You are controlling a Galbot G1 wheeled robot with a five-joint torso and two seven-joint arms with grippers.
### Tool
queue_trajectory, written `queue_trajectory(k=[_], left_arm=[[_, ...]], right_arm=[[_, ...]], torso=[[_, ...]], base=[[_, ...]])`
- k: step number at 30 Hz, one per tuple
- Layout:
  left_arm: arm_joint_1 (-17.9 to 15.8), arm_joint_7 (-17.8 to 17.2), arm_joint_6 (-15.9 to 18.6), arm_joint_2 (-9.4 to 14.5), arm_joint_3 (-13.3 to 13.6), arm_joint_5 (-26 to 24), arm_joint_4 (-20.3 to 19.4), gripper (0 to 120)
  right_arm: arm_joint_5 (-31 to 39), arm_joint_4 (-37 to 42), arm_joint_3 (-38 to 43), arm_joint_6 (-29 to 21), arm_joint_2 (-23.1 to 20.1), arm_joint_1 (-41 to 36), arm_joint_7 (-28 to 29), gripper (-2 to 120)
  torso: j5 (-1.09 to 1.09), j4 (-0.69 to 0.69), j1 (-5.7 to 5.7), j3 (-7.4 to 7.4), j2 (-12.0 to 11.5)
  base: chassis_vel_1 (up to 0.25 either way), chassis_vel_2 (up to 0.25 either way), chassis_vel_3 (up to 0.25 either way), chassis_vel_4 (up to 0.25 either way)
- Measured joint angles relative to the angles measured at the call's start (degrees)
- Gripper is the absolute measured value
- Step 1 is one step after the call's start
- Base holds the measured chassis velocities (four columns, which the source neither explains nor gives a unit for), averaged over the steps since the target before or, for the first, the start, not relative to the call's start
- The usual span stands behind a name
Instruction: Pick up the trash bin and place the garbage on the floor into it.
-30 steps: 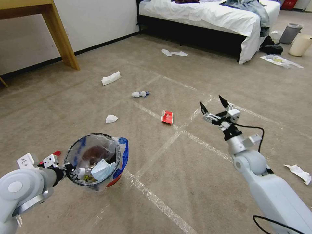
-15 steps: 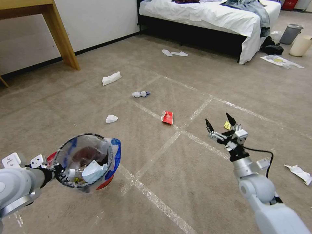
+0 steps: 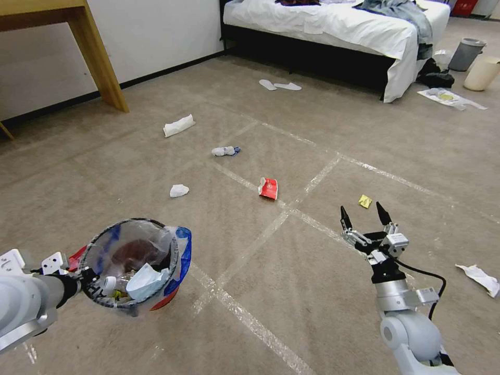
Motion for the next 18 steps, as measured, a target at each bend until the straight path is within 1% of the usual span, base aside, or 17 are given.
queue_trajectory(k=[2,3,7,9,18], left_arm=[[0.1,0.0,0.0,-0.1,-0.1,0.0,-0.1,0],[0.8,0.0,0.0,-0.5,-0.6,0.0,-0.5,0],[1.8,0.1,0.1,-0.9,-1.4,0.4,-0.6,0],[2.4,0.2,0.1,-1.6,-2.1,0.5,-1.0,0],[2.9,0.6,0.1,-2.9,-2.5,0.8,-1.4,0]], right_arm=[[0.0,0.0,0.1,0.2,0.0,-0.2,0.0,100],[-0.3,-0.3,0.3,1.1,0.0,-0.6,-0.1,100],[-0.4,-0.5,0.7,1.7,-0.2,-1.0,-0.4,100],[-0.8,-0.5,0.7,2.1,0.1,-1.4,-0.5,100],[-2.7,-0.5,0.2,2.8,1.9,-2.6,-1.4,100]], torso=[[0.00,0.00,0.00,0.00,0.0],[0.01,0.00,0.00,0.00,0.0],[0.00,0.00,0.00,0.00,0.0],[0.00,0.01,0.00,0.00,0.0],[0.01,0.00,0.01,0.01,0.0]], base=[[0.000,0.000,0.000,0.000],[0.000,0.000,0.000,0.000],[0.000,0.000,0.000,0.000],[0.000,0.000,0.000,0.000],[0.000,0.000,0.000,0.000]])
